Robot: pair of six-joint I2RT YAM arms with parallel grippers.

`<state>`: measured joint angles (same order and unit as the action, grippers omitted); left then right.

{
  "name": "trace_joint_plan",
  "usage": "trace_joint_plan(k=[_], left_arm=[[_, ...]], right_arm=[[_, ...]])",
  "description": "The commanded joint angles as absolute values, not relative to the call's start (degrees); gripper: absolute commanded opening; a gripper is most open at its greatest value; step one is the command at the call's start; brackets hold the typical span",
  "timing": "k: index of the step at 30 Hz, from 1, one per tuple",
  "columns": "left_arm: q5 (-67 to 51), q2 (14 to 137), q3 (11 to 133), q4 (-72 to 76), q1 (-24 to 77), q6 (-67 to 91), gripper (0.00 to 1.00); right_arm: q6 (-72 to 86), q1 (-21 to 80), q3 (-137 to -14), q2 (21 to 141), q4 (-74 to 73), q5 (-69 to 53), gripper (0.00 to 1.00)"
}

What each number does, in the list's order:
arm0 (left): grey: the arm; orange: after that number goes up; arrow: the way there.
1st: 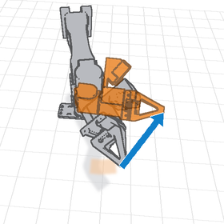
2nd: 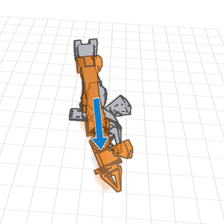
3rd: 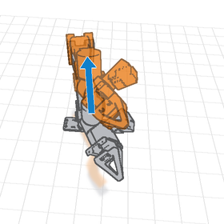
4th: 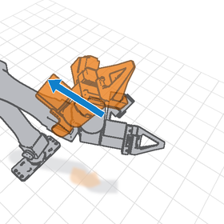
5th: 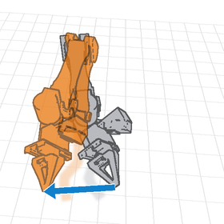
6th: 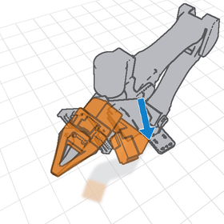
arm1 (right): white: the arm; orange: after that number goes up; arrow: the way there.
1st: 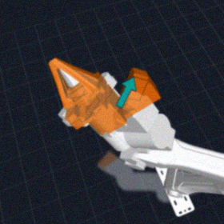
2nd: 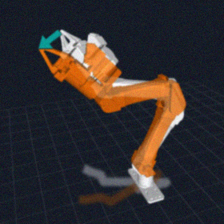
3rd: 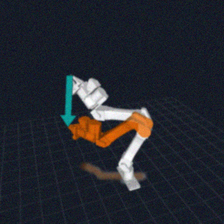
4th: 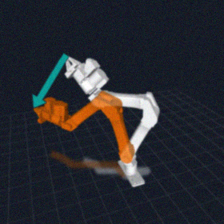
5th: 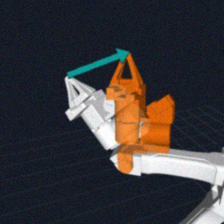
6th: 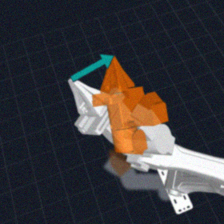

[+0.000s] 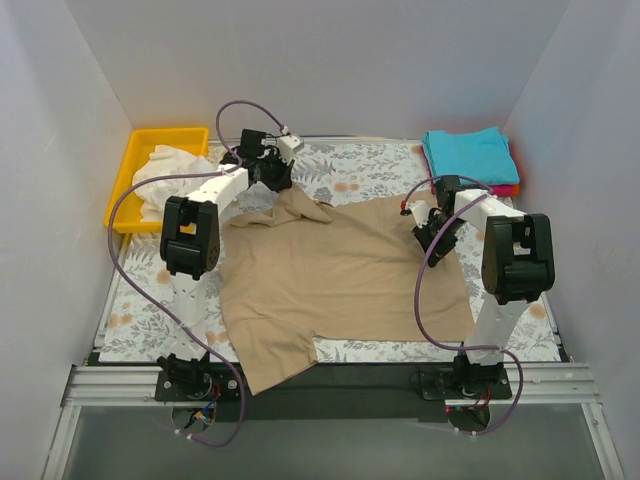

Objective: Fold and stack the t-shirts
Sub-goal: Fold the tshirt

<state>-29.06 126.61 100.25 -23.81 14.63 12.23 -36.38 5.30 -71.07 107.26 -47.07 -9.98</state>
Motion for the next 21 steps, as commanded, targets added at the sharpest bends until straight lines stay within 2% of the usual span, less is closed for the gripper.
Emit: trace_joint_plan(k=[1, 4, 6, 14, 17, 21], left_arm=[[-20.6, 129.1, 108.2, -15.2, 11.5, 15.8, 0.0], [-16.9, 134.3, 117.1, -14.7, 9.1, 18.6, 0.0], [-15.8, 135.3, 118.5, -14.6, 8.6, 18.8, 0.0], [-15.8, 134.2, 112.2, -11.5, 8.3, 19.5, 0.0], [-11.5, 134.6, 111.3, -10.5, 7.8, 19.3, 0.0], [-12.0, 134.6, 110.1, -10.1, 7.4, 19.2, 0.0]], right_arm=[[-36.8, 4.9, -71.8, 108.7, -47.8, -9.6, 0.17], [-36.9, 4.9, -72.6, 108.2, -47.6, -9.5, 0.16], [-36.7, 5.0, -73.7, 107.8, -47.5, -9.6, 0.16], [-31.8, 3.3, -84.2, 106.2, -41.5, -11.6, 0.15], [-30.9, 2.9, -90.4, 109.2, -39.1, -8.8, 0.15], [-30.6, 2.8, -99.1, 118.4, -38.8, -6.2, 0.15]])
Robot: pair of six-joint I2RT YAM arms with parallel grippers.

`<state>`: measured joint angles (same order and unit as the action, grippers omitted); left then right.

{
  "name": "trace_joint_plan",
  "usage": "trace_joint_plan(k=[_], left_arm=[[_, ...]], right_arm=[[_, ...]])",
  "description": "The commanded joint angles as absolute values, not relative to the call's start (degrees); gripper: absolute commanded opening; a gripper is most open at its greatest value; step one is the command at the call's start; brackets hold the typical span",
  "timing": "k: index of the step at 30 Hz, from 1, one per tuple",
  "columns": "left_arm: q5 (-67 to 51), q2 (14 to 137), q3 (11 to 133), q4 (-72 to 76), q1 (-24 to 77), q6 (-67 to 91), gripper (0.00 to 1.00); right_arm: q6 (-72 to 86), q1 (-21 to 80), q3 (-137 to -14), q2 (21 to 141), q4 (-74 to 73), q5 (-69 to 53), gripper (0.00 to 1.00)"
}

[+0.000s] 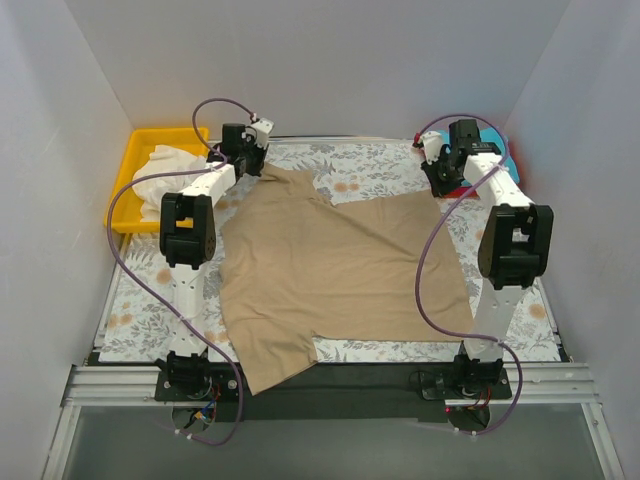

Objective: Fold and stack the t-shirts
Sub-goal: Fold the tshirt

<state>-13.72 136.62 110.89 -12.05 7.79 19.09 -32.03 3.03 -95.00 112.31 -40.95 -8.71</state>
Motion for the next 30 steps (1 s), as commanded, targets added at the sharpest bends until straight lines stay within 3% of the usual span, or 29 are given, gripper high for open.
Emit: trace_joint_plan(k=[1, 14, 24, 30], left_arm=[[-12.1, 134.6, 110.0, -10.1, 7.4, 19.3, 0.0], [-14.2, 134.8, 109.9, -10.0, 7.4, 20.5, 0.0], [-11.7, 135.1, 110.7, -10.4, 5.6, 19.4, 0.0], [-12.1, 134.6, 110.1, -10.4, 4.5, 18.8, 0.0]], right_arm=[[-30.4, 2.8, -102.0, 119.8, -38.6, -6.0, 0.15], [-27.9, 3.0, -110.5, 130.9, -37.0, -8.5, 0.17], [-25.0, 3.1, -107.8, 134.1, -30.1, 9.0, 0.16], [-24.7, 3.3, -106.6, 131.0, -29.4, 0.4, 0.24]])
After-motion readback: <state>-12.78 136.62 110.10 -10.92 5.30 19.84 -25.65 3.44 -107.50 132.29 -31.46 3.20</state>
